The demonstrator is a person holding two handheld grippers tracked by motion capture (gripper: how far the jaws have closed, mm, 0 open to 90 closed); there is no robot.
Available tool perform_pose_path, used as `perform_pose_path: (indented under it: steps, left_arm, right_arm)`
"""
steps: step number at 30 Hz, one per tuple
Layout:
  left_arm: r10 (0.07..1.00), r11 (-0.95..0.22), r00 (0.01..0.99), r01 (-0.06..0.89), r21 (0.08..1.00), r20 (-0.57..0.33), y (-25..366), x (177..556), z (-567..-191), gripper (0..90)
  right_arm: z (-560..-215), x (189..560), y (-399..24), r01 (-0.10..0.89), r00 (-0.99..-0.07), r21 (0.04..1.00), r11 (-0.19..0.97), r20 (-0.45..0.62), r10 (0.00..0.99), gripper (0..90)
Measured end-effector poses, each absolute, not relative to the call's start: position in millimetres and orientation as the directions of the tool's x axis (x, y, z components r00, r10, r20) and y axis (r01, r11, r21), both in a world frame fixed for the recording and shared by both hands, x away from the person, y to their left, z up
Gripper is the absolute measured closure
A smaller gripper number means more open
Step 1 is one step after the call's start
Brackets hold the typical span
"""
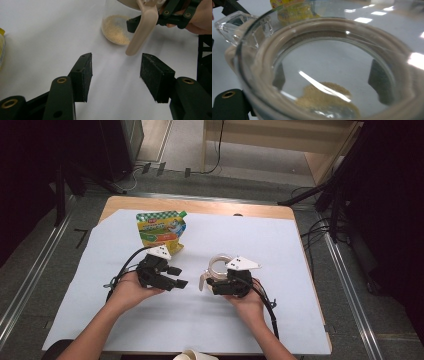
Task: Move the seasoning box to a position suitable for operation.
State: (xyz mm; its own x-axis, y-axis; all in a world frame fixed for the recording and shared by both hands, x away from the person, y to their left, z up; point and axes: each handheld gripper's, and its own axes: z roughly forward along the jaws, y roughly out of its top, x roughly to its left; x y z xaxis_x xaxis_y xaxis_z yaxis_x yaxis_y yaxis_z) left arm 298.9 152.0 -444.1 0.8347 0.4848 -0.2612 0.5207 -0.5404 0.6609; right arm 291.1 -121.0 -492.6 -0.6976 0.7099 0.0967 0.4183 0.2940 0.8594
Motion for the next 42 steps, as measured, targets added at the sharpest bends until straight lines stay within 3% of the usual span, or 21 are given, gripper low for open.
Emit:
perform_pose_path:
  steps: [8,25,39,42]
  left_arm:
    - [0.482,-0.547,0.837,0.518,0.658,-0.259,150,299,-446,44.5]
    - [0.473,-0.547,0.842,0.511,0.664,-0.259,148,299,-444,44.1]
    - [0.465,-0.555,0.847,0.506,0.661,-0.258,143,300,-443,43.7]
    - [0.468,-0.55,0.843,0.513,0.659,-0.265,140,300,-438,48.0]
  right_arm:
    - [-499,285,-110,0.382,-0.736,0.863,0.332,0.067,0.674,12.1]
    - [-500,282,-114,0.414,-0.746,0.831,0.371,0.077,0.661,10.6]
    - [-486,263,-139,0.46,-0.736,0.814,0.355,0.126,0.665,13.3]
    - [-480,254,-149,0.464,-0.732,0.815,0.348,0.132,0.668,13.9]
